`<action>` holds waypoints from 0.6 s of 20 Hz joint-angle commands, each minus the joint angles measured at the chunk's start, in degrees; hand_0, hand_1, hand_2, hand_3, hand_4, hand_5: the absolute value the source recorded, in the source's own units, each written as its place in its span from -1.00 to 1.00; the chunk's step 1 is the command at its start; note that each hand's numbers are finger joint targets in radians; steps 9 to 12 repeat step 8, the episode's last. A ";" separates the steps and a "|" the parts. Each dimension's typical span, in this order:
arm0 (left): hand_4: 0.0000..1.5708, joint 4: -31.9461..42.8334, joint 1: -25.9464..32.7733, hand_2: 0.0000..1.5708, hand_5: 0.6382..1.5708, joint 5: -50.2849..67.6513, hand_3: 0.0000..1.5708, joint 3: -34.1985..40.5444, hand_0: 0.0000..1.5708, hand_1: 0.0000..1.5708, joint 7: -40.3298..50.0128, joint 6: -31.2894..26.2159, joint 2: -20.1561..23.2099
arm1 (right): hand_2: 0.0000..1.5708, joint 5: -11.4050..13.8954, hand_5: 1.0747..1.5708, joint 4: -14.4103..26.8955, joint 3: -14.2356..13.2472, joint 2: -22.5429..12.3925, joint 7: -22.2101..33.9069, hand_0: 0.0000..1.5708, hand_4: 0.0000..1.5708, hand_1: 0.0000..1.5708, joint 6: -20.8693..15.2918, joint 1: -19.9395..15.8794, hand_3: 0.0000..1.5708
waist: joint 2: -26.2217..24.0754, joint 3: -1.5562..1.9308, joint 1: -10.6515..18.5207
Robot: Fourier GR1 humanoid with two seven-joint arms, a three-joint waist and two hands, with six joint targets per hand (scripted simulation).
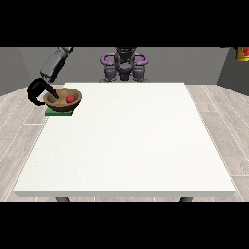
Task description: Pick the cup and pour the ball into the bowl, then pick the bowl and place it on the pad
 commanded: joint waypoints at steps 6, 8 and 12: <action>0.52 -8.33 3.15 -1.00 1.00 0.23 -1.00 -4.88 -1.00 -1.00 5.20 4.51 -7.45 | -1.00 3.07 0.31 4.47 3.11 -3.40 3.76 -1.00 -1.00 -1.00 4.30 -0.86 -1.00 | -7.61 0.03 1.08; 0.52 -3.10 2.02 -1.00 1.00 -0.98 -1.00 -4.62 -1.00 -1.00 5.23 4.28 -5.48 | -1.00 3.13 0.21 0.73 4.46 -5.18 8.54 -1.00 -0.75 -1.00 6.47 -4.07 -1.00 | -9.92 -0.06 -2.34; 0.52 -3.10 2.02 -1.00 1.00 -0.98 -1.00 -4.62 -1.00 -1.00 5.23 4.28 -5.48 | -1.00 3.13 0.21 0.73 4.46 -5.18 8.54 -1.00 -0.75 -1.00 6.47 -4.07 -1.00 | -9.92 -0.06 -2.34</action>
